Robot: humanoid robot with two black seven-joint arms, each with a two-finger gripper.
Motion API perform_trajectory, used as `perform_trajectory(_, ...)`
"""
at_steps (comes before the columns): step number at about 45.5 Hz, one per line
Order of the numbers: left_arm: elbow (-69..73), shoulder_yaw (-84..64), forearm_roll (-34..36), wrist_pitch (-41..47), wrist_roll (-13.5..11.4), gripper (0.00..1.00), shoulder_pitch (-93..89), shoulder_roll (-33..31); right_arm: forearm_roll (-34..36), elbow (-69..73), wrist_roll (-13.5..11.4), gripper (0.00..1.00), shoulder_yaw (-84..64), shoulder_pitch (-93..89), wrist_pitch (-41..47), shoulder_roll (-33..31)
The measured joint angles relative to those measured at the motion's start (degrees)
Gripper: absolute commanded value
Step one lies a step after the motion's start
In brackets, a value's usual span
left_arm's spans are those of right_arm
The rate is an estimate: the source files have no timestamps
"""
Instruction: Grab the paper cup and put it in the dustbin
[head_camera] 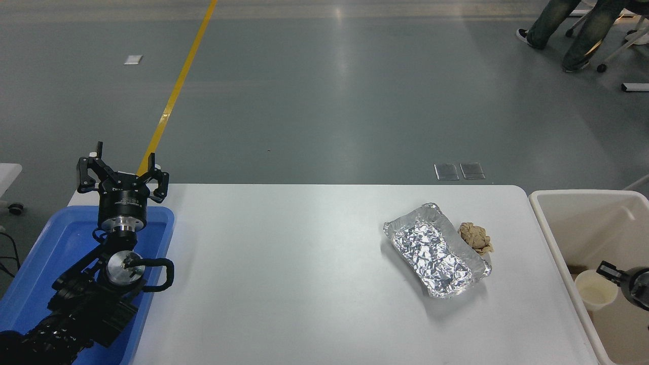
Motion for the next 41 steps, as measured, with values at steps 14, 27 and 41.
perform_trajectory(14,0.0,0.0,0.08,0.0,0.1,0.99,-0.01,0.01,-6.96,13.33,0.0,1.0,-6.36,16.66,1.99,-7.77)
perform_trajectory(27,0.01,0.0,0.09,-0.01,0.09,0.99,0.0,-0.01,-9.08,38.07,-0.17,1.0,-21.21,46.62,8.33,-10.44)
perform_trajectory(41,0.0,0.0,0.09,-0.01,0.07,0.99,0.01,-0.05,-4.57,57.28,-0.09,1.0,-29.81,72.81,21.8,-5.44)
